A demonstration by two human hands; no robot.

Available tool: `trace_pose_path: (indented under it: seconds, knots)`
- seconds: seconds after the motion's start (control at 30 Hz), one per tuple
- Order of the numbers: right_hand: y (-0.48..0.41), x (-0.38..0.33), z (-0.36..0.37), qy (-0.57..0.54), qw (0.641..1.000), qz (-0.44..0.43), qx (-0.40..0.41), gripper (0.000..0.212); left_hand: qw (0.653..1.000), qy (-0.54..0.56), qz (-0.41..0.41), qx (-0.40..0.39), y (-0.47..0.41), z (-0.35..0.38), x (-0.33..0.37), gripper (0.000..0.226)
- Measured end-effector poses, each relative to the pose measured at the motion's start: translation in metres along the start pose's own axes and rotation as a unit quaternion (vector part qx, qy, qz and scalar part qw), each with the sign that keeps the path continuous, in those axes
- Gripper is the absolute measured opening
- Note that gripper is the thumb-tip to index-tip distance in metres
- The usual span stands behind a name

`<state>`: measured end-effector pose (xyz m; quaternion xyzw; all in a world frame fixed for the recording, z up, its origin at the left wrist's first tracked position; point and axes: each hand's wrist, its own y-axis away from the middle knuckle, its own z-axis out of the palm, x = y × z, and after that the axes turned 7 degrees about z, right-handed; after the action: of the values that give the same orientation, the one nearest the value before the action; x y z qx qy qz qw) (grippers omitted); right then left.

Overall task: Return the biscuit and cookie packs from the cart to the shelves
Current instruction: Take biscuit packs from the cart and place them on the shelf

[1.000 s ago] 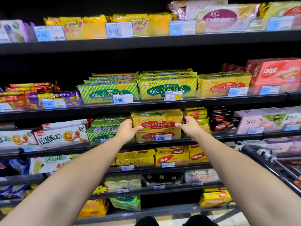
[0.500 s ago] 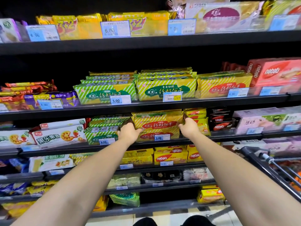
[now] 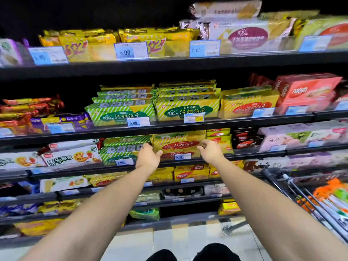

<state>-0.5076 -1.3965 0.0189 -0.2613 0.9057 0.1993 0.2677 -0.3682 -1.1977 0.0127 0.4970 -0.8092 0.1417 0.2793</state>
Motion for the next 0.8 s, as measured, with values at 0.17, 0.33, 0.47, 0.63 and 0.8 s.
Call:
trace_pose_path:
  seconds: [0.17, 0.33, 0.47, 0.63, 0.8]
  knots:
    - [0.029, -0.019, -0.007, 0.065, 0.995, -0.039, -0.07, 0.042, 0.991, -0.045, 0.055, -0.117, 0.017, -0.015, 0.01, 0.019]
    - [0.044, -0.035, -0.009, 0.104, 0.987, -0.049, -0.112, 0.042, 0.969, -0.077, 0.13, -0.194, 0.014, -0.025, 0.022, 0.036]
    - [0.048, -0.035, -0.002, 0.126, 0.983, -0.049, -0.12, 0.043, 0.966, -0.082, 0.138, -0.202, -0.008, -0.026, 0.025, 0.048]
    - [0.055, -0.032, 0.007, 0.143, 0.982, -0.034, -0.117, 0.042, 0.957, -0.103, 0.149, -0.226, -0.013, -0.021, 0.016, 0.053]
    - [0.062, -0.035, 0.012, 0.19, 0.973, -0.04, -0.127, 0.041, 0.949, -0.122, 0.174, -0.232, -0.008, -0.017, 0.005, 0.056]
